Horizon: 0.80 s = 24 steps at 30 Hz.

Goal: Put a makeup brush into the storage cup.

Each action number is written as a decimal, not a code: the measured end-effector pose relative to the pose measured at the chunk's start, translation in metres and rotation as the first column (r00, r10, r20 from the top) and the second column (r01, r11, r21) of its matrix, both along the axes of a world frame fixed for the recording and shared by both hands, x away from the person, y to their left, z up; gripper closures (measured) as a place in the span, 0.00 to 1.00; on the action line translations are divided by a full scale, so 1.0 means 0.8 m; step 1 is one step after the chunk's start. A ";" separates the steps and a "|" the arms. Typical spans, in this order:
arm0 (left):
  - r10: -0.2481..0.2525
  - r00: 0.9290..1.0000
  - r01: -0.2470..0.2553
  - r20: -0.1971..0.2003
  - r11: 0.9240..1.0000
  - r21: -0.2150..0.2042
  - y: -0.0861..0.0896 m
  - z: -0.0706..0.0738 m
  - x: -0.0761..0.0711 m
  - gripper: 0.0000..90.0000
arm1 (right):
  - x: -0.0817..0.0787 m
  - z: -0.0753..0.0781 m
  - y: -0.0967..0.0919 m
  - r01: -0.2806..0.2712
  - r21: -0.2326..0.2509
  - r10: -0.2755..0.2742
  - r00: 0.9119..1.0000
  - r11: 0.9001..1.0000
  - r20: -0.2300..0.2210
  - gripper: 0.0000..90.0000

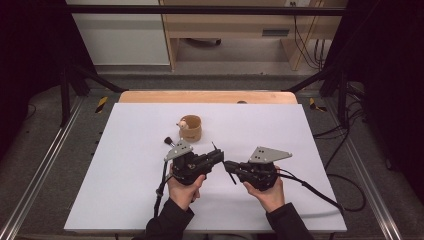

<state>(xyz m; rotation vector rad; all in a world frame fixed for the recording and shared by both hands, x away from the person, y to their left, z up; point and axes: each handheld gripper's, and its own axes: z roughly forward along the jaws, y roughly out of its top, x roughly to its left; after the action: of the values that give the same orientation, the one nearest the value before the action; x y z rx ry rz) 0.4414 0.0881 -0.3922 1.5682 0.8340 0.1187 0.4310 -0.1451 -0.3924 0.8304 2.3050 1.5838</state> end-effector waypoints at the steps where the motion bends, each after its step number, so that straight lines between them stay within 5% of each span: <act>1: 0.000 1.000 0.000 0.001 1.000 0.000 0.000 0.000 0.000 0.89 | 0.000 0.000 0.000 0.000 0.000 0.000 1.000 1.000 0.001 0.95; 24: -0.025 0.999 0.025 0.023 1.000 -0.005 -0.003 0.004 -0.006 0.95 | -0.001 -0.001 0.002 -0.010 0.007 0.010 1.000 1.000 0.006 0.95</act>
<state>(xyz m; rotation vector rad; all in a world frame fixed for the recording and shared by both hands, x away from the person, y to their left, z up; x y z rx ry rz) 0.4368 0.0855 -0.3889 1.5691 0.7957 0.1165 0.4304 -0.1436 -0.3930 0.8164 2.3047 1.5969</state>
